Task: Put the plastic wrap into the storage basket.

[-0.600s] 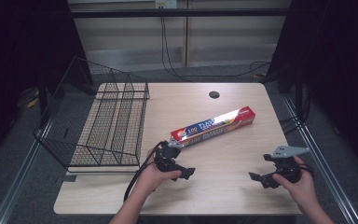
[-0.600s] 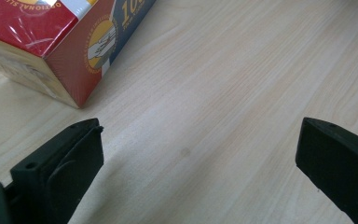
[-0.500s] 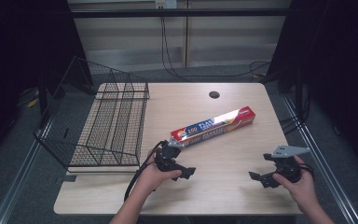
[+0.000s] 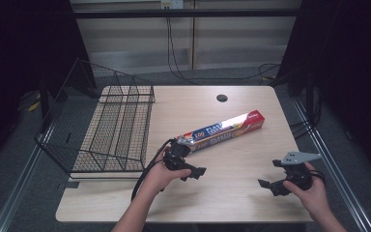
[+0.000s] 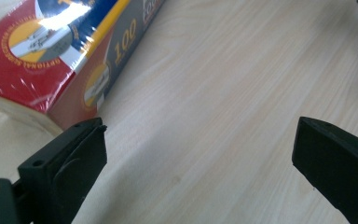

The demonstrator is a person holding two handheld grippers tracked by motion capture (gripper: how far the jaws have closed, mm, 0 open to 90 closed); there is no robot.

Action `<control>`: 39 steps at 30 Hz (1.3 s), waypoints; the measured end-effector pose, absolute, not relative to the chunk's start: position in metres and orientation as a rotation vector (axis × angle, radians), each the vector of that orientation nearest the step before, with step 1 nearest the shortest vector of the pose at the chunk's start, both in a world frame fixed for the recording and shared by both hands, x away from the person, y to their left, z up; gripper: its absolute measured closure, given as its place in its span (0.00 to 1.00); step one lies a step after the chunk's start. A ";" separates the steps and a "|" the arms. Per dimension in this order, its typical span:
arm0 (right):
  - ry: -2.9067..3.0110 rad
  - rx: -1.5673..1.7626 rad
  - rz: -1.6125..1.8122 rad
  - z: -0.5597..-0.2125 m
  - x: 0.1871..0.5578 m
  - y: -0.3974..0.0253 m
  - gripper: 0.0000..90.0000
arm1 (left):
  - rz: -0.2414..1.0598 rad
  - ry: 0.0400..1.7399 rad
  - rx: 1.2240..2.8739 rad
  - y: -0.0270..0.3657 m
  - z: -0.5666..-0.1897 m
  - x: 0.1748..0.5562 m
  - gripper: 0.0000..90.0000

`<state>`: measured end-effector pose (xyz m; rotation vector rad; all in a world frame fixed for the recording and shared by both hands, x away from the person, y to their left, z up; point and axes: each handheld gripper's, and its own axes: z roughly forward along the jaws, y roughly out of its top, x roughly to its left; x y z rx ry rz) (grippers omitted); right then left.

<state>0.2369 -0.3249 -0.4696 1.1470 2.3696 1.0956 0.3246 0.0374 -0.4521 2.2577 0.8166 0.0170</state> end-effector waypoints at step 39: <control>2.353 1.156 1.114 -0.470 0.239 -0.327 0.04 | -0.014 0.817 2.291 -0.022 -0.429 0.417 0.04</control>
